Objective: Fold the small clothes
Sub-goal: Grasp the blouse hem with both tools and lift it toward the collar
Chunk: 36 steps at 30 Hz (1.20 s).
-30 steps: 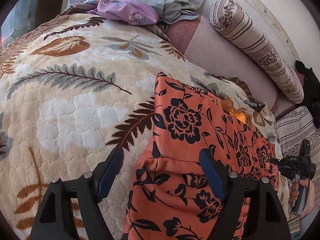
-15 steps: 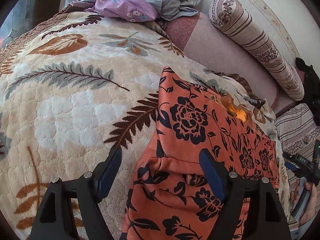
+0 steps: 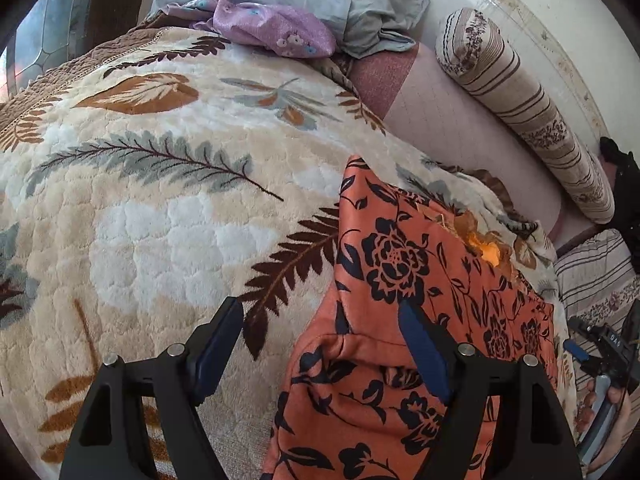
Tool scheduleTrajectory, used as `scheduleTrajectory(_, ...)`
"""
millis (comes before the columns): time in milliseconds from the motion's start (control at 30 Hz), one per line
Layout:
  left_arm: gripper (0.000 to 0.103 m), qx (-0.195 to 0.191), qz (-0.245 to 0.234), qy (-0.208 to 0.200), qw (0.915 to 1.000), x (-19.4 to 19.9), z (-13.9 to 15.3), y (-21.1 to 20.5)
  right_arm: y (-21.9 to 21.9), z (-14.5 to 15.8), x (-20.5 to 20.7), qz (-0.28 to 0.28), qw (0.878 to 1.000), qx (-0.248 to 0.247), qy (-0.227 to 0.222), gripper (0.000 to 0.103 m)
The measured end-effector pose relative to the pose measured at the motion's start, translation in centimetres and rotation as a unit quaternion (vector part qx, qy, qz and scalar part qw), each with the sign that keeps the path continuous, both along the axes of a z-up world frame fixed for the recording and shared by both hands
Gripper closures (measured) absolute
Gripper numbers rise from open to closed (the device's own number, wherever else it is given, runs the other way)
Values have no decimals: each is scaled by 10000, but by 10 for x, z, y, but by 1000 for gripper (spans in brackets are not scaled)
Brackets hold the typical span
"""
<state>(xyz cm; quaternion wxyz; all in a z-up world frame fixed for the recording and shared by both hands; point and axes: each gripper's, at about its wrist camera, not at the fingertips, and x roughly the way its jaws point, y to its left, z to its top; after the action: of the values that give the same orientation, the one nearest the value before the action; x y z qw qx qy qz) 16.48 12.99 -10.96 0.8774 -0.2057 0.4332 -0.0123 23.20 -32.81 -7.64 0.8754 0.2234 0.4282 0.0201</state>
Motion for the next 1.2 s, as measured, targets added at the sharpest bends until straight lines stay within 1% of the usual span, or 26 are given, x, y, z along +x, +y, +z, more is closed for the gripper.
scheduleTrajectory(33, 23, 207, -71, 234, 9995, 4, -8, -3, -2, -2, 3, 31, 9999, 89, -74, 12)
scheduleTrajectory(67, 23, 420, -141, 514, 9977, 7, -18, -6, -6, -14, 9, 31, 9998, 166, 67, 7)
scheduleTrajectory(100, 23, 583, -208, 481, 9969, 7, -20, -10, -7, -37, 19, -53, 9983, 87, 574, 3)
scheduleTrajectory(133, 23, 737, -221, 393, 9963, 5, -17, -13, -14, -60, 26, -250, 9922, 39, 1221, 6)
scheduleTrajectory(167, 23, 780, -226, 351, 9961, 4, -14, -14, -19, -62, 23, -372, 9929, 232, 1107, 6)
scheduleTrajectory(200, 23, 732, -213, 282, 9967, 2, -11, -13, -19, -50, 16, -488, 9952, 342, 773, 7)
scheduleTrajectory(267, 23, 603, -73, 201, 9980, 0, -8, -8, -19, -29, 13, -386, 9967, 668, 267, 7)
scheduleTrajectory(333, 23, 478, -26, 256, 9985, 3, -10, -5, -18, -13, 18, -366, 9978, 556, -34, 7)
scheduleTrajectory(400, 23, 484, -117, 352, 9981, 6, -16, -9, -25, -16, 32, -236, 9969, 746, -99, 7)
scheduleTrajectory(433, 23, 611, -149, 376, 9973, 6, -18, -12, -30, -27, 39, -231, 9963, 830, 9, 7)
scheduleTrajectory(467, 23, 734, -184, 368, 9965, 7, -18, -15, -35, -46, 49, -314, 9963, 680, 428, 7)
scheduleTrajectory(500, 23, 807, -218, 358, 9959, 7, -17, -18, -35, -60, 57, -328, 9948, 683, 673, 7)
scheduleTrajectory(533, 23, 811, -234, 354, 9958, 7, -17, -18, -35, -57, 54, -426, 9956, 716, 434, 7)
scheduleTrajectory(600, 23, 694, -191, 341, 9968, 7, -16, -14, -30, -34, 42, -507, 9963, 665, 183, 7)
scheduleTrajectory(700, 23, 374, -55, 338, 9987, 7, -15, -6, -21, -7, 14, -440, 9990, 125, -24, 7)
scheduleTrajectory(767, 23, 219, 10, 308, 9993, 5, -17, -1, -16, -3, -18, -246, 9996, 122, -29, 7)
scheduleTrajectory(800, 23, 196, -2, 299, 9994, 5, -18, 0, -13, -8, -30, -90, 9996, 225, 163, 7)
scheduleTrajectory(833, 23, 226, -25, 274, 9994, 4, -19, -1, -10, -20, -43, 111, 9981, 324, 513, 7)
scheduleTrajectory(900, 23, 397, -80, 176, 9990, 0, -20, -6, -4, -50, -69, 355, 9879, 353, 1467, 7)
scheduleTrajectory(933, 23, 514, -123, 116, 9985, -3, -20, -10, -4, -52, -86, 414, 9880, 257, 1464, 7)
scheduleTrajectory(1000, 23, 728, -159, 91, 9972, -14, -16, -13, -9, -30, -125, 255, 9943, 108, 1033, 7)
scheduleTrajectory(1033, 23, 754, -175, 89, 9970, -26, -11, -12, -14, -21, -144, 147, 9955, 209, 912, 7)
scheduleTrajectory(1100, 23, 474, -306, 19, 9984, -53, -1, -7, -21, -11, -180, 169, 9956, 557, 730, 7)
scheduleTrajectory(1133, 22, 285, -404, 120, 9987, -66, 0, -5, -22, -12, -192, 179, 9953, 598, 744, 7)
scheduleTrajectory(1167, 18, 128, -447, 345, 9983, -80, -3, -3, -26, -20, -204, 196, 9947, 562, 841, 6)
scheduleTrajectory(1200, 16, 43, -464, 652, 9968, -93, -11, -2, -28, -33, -213, 204, 9925, 534, 1084, 4)
